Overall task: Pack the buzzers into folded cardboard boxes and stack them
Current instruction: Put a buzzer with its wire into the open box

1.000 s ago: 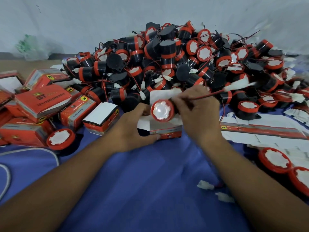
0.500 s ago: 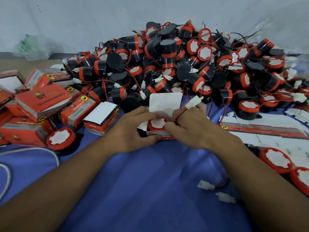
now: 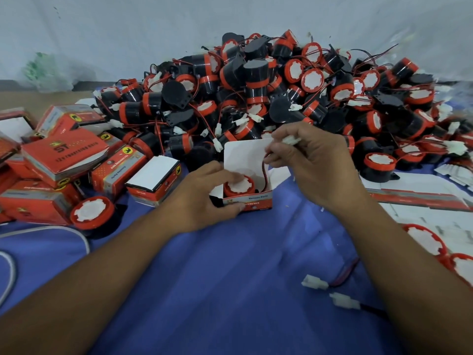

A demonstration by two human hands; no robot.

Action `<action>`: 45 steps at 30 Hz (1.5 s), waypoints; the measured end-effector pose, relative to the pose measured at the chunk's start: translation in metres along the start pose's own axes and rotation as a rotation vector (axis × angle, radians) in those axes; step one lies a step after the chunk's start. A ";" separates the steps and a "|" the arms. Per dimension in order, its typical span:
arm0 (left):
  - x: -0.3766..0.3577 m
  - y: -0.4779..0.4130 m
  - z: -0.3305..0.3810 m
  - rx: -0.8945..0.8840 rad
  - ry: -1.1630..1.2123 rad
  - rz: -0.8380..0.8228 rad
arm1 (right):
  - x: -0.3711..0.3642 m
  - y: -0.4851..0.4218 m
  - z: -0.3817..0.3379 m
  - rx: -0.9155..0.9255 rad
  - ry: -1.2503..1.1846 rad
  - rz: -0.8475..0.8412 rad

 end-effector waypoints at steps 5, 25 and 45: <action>0.000 -0.001 0.004 -0.026 -0.005 -0.020 | -0.015 0.003 0.004 0.000 0.342 -0.038; -0.004 0.000 -0.001 -0.044 -0.040 -0.023 | -0.027 0.008 -0.006 0.004 0.663 -0.101; -0.008 -0.001 0.000 -0.148 -0.103 -0.027 | -0.032 0.010 -0.004 -0.224 0.713 -0.158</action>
Point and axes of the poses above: each hand's wrist, its own y-axis away from the middle knuckle, its own x-axis out of the back of the hand, z = x × y, the point moved 2 cm from there along -y, towards the middle knuckle, and after that the axes turned 12 degrees about -x, right-handed, at the moved point
